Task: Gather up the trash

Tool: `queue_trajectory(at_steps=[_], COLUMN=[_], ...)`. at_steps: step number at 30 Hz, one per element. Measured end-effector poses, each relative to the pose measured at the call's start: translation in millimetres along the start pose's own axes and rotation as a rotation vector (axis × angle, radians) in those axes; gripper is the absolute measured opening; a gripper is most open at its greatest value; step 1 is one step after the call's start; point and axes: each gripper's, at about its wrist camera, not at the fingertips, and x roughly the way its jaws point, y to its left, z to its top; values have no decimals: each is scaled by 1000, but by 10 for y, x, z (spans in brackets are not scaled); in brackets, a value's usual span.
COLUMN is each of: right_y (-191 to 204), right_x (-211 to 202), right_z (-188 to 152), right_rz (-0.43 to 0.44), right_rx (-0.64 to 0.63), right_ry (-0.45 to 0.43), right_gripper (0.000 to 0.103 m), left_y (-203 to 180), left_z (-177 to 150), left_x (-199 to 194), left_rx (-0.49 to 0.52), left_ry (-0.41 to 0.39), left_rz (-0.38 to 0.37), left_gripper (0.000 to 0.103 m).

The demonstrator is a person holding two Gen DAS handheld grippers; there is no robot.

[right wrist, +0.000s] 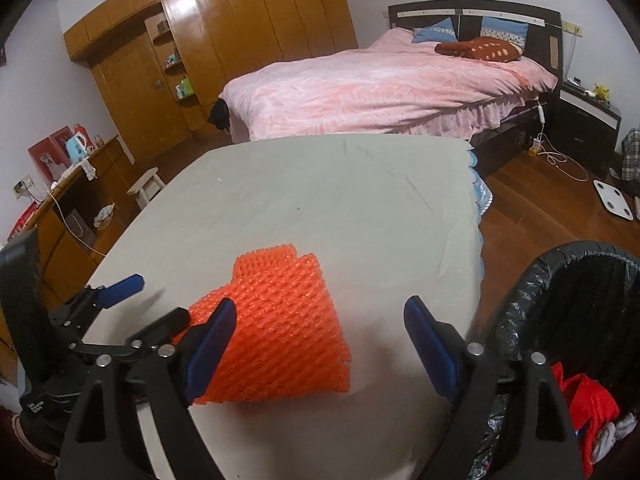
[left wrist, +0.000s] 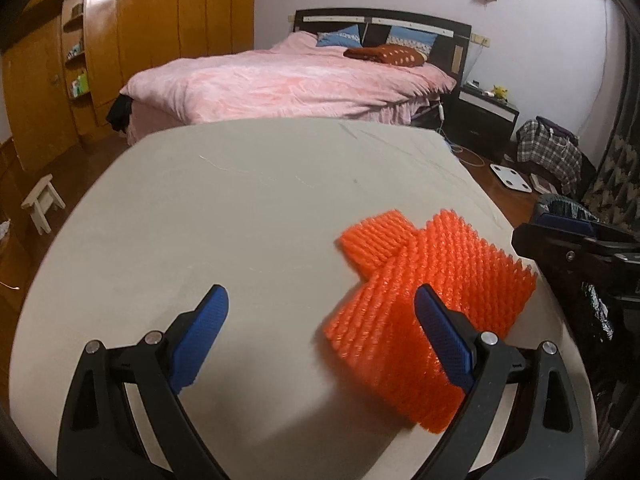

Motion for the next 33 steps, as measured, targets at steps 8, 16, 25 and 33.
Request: queue_trajectory(at_steps=[8,16,25,33], right_y=[-19,1,-72,-88], right_x=[48,4,-189,-255], right_z=[-40,-77,-45,-20], right_rz=[-5,-21,-46,-42], right_rx=[2,-3,7,16], right_ry=[8,8,-26,-39], right_gripper=[84,84,84,84], left_y=[-100,-148,-223,-182], left_z=[-17,-35,9,46], left_x=[205,187,9,-163], left_rx=[-5,5,14,17], left_ry=[80,69,10,-23], left_rz=[-105,-158,-148,-123], left_gripper=[60,7,2,0])
